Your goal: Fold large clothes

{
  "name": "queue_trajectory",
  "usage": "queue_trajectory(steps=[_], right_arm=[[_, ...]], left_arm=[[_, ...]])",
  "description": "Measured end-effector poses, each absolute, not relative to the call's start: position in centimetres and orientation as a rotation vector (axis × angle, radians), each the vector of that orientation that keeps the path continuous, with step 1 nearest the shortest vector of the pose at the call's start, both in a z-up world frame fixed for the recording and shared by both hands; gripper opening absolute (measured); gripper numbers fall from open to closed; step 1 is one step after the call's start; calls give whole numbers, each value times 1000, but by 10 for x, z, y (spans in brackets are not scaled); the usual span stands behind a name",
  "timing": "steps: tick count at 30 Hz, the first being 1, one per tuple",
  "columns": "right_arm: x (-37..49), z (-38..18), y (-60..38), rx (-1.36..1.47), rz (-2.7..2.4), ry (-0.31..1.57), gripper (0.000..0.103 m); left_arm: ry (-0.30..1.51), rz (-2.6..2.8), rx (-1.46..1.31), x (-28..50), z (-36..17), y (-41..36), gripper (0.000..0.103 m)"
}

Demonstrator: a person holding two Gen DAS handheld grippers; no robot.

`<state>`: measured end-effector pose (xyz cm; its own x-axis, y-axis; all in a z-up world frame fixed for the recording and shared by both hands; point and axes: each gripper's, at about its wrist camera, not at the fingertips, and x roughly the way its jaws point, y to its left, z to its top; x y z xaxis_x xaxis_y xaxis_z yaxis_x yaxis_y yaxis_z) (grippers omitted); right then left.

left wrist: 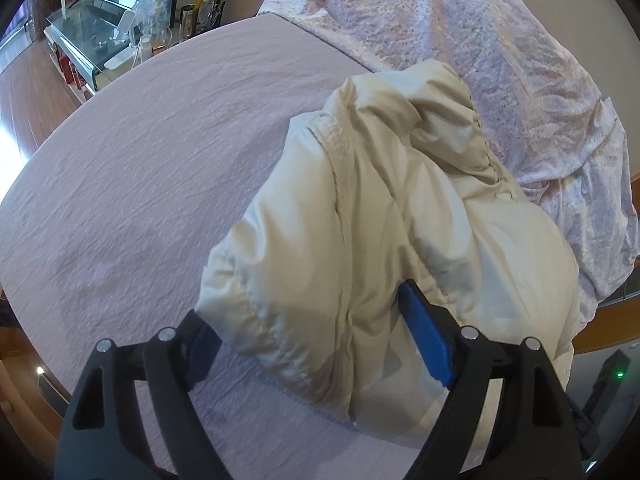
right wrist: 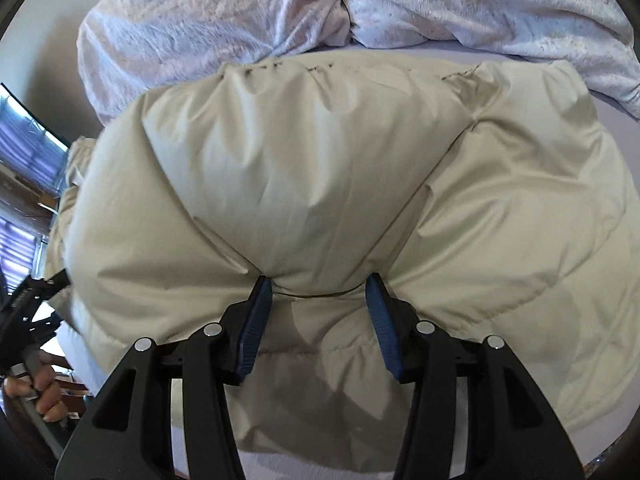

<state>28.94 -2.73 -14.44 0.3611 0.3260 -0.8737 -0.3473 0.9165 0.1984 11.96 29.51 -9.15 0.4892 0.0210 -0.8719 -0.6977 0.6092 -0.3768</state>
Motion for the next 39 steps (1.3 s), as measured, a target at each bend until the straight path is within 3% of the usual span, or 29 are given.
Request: queue_trajectory(steps=[15,18,23,25,39], right_arm=[[292,-161,-17,-96,409,1055,52],[292,-161,-17,-96,411,1052,52],[292,-161,-16,-97,415,1044,52],[292,-161,-16,-99,418,1042,52],[289,-163,-14,-121,416,1017,52]], left_arm=[[931,510,-886,129,-102,308,85],[915,503,-903,131,-102,308,74],[873,484,-915,130,-94,307,42],[864,470,-905,131,-89,305,36],[793,384,-782,132,-41,286,26]])
